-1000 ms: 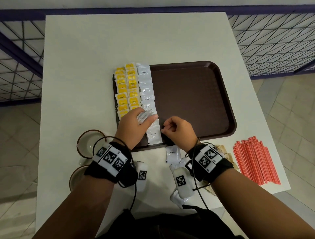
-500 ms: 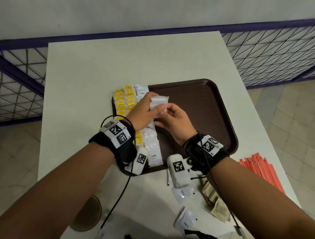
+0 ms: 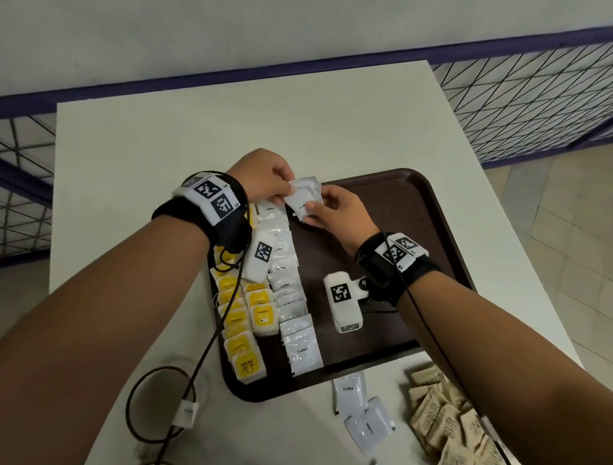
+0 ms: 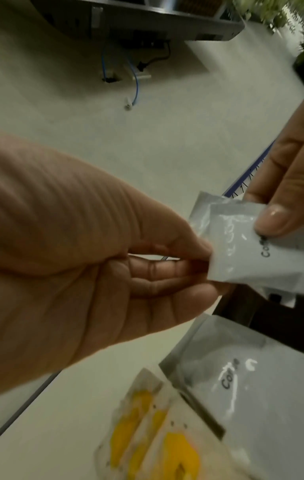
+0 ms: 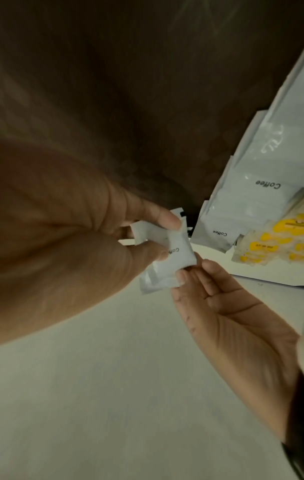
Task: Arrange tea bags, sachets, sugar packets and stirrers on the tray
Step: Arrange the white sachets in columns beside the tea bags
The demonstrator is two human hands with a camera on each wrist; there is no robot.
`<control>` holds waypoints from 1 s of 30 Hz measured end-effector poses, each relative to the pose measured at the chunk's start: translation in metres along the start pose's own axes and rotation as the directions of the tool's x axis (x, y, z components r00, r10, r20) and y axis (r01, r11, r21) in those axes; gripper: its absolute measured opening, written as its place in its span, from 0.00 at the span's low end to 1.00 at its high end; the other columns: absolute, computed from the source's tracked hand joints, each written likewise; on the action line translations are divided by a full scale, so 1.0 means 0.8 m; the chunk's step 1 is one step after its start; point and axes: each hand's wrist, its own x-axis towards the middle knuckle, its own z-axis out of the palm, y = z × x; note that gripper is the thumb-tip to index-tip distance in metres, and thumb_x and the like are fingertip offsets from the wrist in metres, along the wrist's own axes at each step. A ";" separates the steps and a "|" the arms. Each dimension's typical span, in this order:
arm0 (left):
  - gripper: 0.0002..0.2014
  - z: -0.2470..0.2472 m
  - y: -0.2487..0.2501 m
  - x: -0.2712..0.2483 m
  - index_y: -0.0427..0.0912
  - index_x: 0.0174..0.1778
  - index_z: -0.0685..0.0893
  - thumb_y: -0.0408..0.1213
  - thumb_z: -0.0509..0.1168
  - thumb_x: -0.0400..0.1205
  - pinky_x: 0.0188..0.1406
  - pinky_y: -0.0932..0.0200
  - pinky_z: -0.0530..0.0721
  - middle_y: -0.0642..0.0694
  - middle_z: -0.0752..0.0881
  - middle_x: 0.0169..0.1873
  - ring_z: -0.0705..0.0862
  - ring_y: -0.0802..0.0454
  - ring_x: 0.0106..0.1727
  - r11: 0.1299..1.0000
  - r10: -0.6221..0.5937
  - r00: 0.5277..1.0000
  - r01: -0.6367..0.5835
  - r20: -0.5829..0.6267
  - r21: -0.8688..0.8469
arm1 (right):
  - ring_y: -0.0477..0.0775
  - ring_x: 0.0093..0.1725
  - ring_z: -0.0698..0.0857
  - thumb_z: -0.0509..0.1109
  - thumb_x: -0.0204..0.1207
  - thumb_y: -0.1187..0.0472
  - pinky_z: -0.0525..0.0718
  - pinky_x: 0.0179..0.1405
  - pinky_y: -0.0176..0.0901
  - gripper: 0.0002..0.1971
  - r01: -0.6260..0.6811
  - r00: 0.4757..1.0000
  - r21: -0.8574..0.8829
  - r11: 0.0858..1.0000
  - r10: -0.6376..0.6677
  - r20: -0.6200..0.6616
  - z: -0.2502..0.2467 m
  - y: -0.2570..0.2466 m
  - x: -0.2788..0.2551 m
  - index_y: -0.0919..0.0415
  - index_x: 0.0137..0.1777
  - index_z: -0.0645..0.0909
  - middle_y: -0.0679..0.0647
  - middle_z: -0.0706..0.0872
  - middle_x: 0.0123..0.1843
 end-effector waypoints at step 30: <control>0.05 -0.004 0.006 0.040 0.40 0.44 0.87 0.35 0.73 0.75 0.28 0.68 0.70 0.48 0.84 0.35 0.81 0.53 0.37 0.888 0.045 0.999 -0.041 0.003 0.458 | 0.50 0.38 0.81 0.76 0.69 0.65 0.87 0.49 0.54 0.09 0.087 0.973 -0.425 0.901 -0.167 -0.156 -0.006 0.022 0.022 0.54 0.42 0.78 0.46 0.81 0.38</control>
